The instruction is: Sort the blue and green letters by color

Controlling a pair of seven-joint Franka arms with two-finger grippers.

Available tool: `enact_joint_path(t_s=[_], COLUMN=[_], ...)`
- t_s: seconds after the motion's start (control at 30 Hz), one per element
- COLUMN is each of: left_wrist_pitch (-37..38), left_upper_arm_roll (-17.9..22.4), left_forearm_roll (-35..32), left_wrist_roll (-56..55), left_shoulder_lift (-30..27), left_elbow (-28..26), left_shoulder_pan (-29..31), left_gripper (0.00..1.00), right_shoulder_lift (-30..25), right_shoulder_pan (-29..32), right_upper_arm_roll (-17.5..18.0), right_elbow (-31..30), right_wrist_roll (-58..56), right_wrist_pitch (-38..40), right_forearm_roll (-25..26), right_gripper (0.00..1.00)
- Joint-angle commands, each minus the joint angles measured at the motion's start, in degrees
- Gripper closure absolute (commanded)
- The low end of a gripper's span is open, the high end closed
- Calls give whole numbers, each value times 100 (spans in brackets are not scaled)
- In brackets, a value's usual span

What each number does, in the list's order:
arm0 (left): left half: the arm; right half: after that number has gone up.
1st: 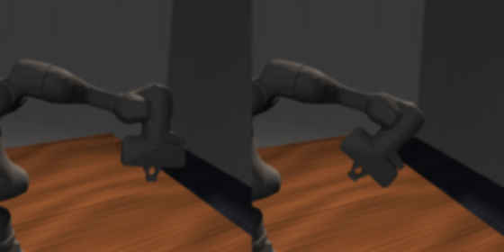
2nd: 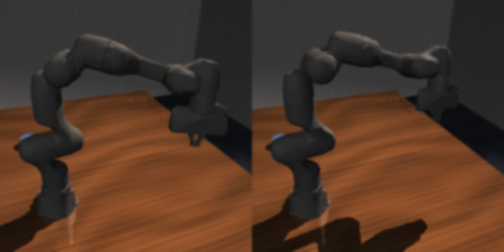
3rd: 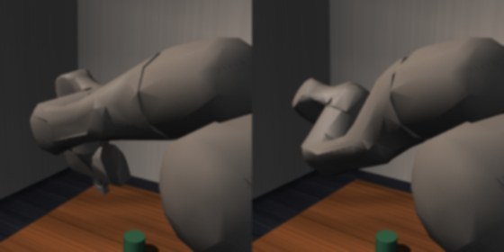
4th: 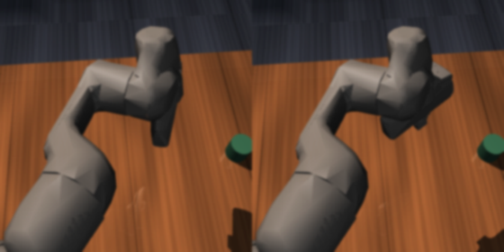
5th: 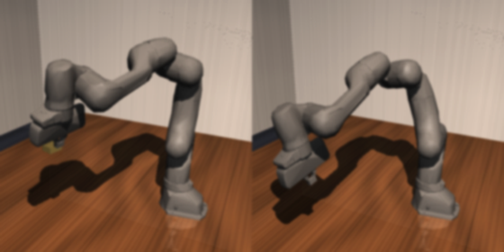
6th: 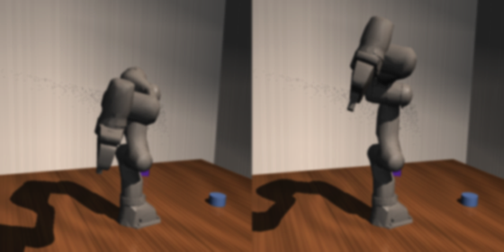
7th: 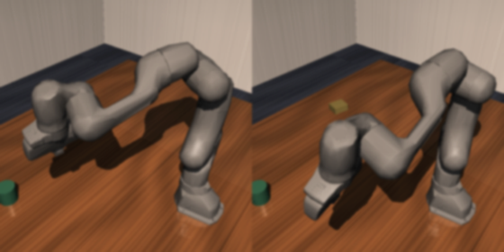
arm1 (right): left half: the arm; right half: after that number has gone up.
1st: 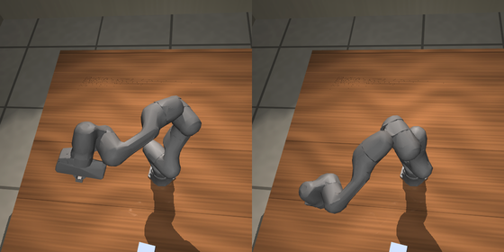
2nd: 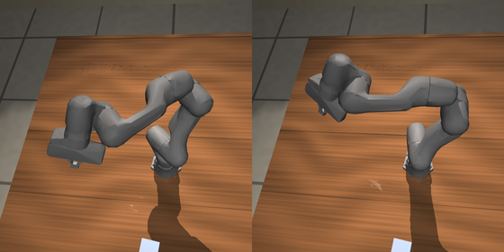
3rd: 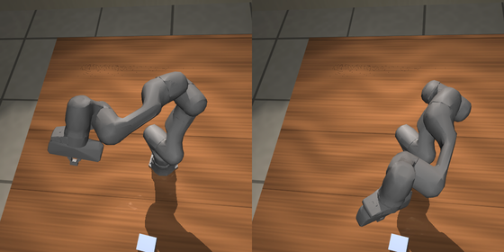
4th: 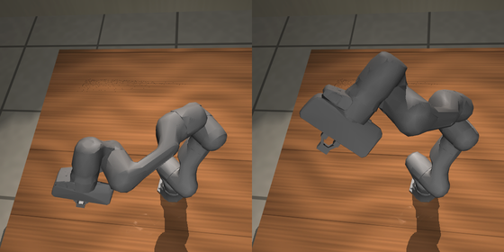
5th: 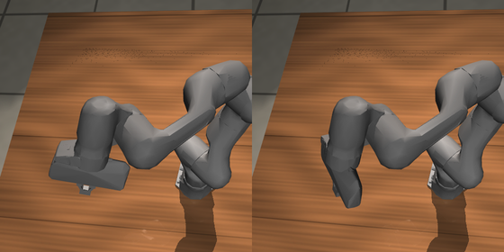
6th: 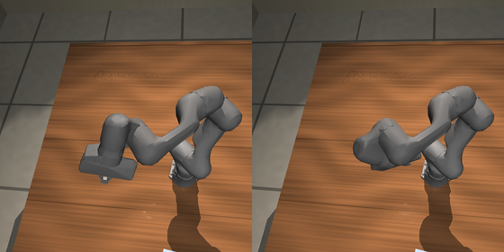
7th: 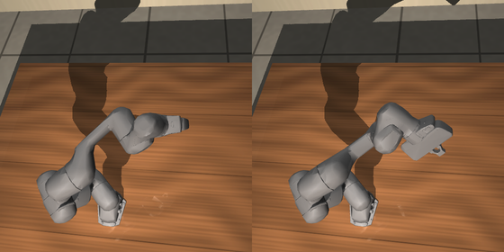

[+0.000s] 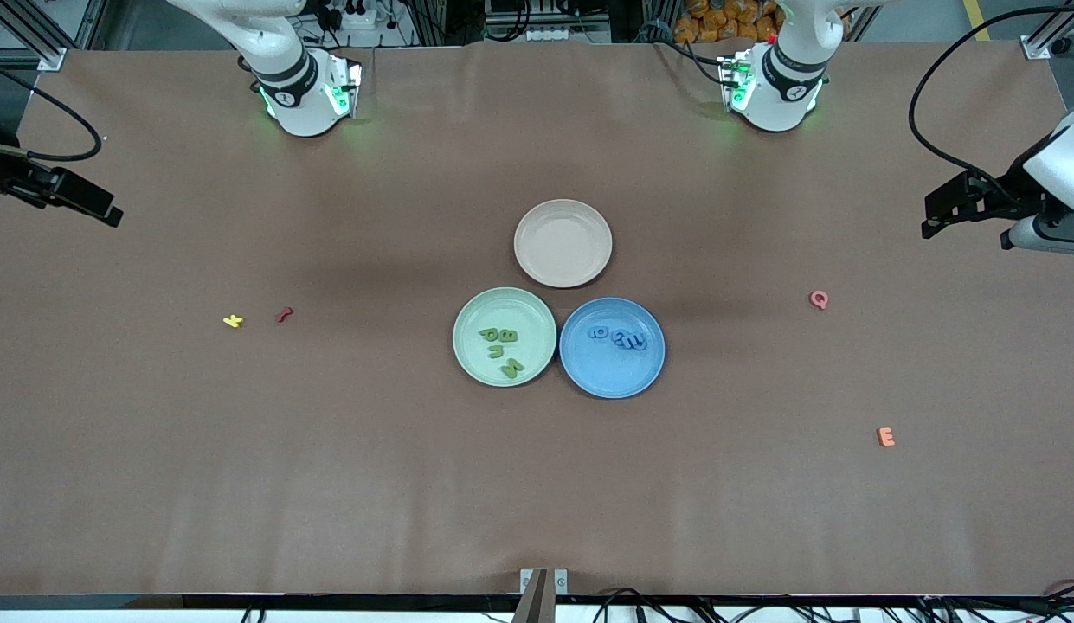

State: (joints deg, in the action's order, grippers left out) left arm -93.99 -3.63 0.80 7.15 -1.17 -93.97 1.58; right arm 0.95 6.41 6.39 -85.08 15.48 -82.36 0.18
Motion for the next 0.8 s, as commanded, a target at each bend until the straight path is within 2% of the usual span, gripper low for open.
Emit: enact_joint_path(t_s=[0.0,0.77], left_wrist_pitch=[74,-111], left_upper_arm_roll=[-24,-6], left_forearm_roll=[87,51], left_wrist_roll=[-82,-91], left_shoulder_lift=[47,56], left_elbow=[116,107], left_shoulder_pan=[26,26], left_gripper=[0,0], right_shoulder_lift=[-253,-244], right_shoulder_pan=[62,71], right_upper_arm_roll=[11,-24], right_elbow=[-404,-413], right_wrist_roll=[-36,-159], right_wrist_pitch=[-289,-421], right_forearm_roll=[9,26], right_gripper=[0,0])
